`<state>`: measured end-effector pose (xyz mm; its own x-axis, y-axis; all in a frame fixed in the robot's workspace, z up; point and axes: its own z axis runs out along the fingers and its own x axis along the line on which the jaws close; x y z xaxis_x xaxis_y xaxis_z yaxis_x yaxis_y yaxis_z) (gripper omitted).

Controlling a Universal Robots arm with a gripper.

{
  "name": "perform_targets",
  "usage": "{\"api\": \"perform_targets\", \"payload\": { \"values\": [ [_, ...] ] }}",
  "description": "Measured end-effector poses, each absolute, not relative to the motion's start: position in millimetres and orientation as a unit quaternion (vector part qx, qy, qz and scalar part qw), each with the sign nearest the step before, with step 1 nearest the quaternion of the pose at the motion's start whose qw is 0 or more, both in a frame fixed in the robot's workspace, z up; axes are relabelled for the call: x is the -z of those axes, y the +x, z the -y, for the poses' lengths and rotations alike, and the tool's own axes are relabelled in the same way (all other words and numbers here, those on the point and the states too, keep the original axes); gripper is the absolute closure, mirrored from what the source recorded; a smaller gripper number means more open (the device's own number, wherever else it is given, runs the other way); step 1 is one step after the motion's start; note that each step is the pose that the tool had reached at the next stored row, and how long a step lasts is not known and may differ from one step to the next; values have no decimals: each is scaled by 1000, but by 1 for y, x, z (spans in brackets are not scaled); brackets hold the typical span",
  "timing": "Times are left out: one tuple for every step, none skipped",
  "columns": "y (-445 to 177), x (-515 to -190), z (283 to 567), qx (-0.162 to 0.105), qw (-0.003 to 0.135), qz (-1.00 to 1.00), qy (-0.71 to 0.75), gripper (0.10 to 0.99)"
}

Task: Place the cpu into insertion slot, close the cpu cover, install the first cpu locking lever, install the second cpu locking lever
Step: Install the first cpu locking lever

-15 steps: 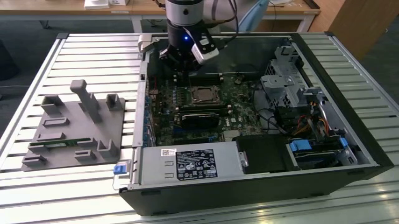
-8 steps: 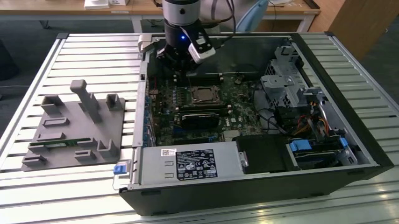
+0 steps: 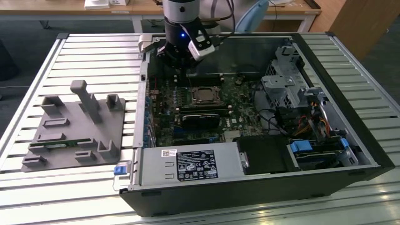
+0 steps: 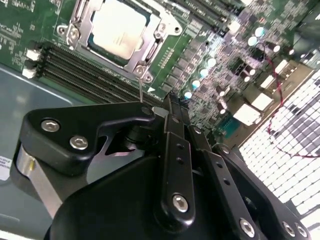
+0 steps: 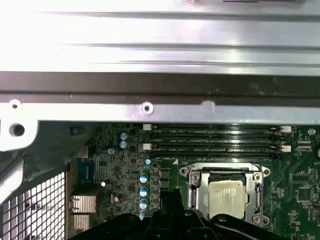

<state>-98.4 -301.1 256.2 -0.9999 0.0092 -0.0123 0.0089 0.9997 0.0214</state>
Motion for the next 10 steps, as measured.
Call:
{"api": "perform_targets", "payload": {
  "values": [
    [-98,-256,300,-11,6,-1000,5,969],
    [-98,-256,299,-11,6,-1000,5,969],
    [-98,-256,298,-11,6,-1000,4,969],
    [-98,-256,297,-11,6,-1000,4,969],
    [-98,-256,296,-11,6,-1000,4,969],
    [-97,-256,295,-11,6,-1000,4,969],
    [-97,-256,294,-11,6,-1000,4,969],
    [-96,-256,293,-11,6,-1000,4,969],
    [-95,-255,293,-11,6,-1000,4,969],
    [-93,-255,293,-11,6,-1000,4,969]
  ]
}}
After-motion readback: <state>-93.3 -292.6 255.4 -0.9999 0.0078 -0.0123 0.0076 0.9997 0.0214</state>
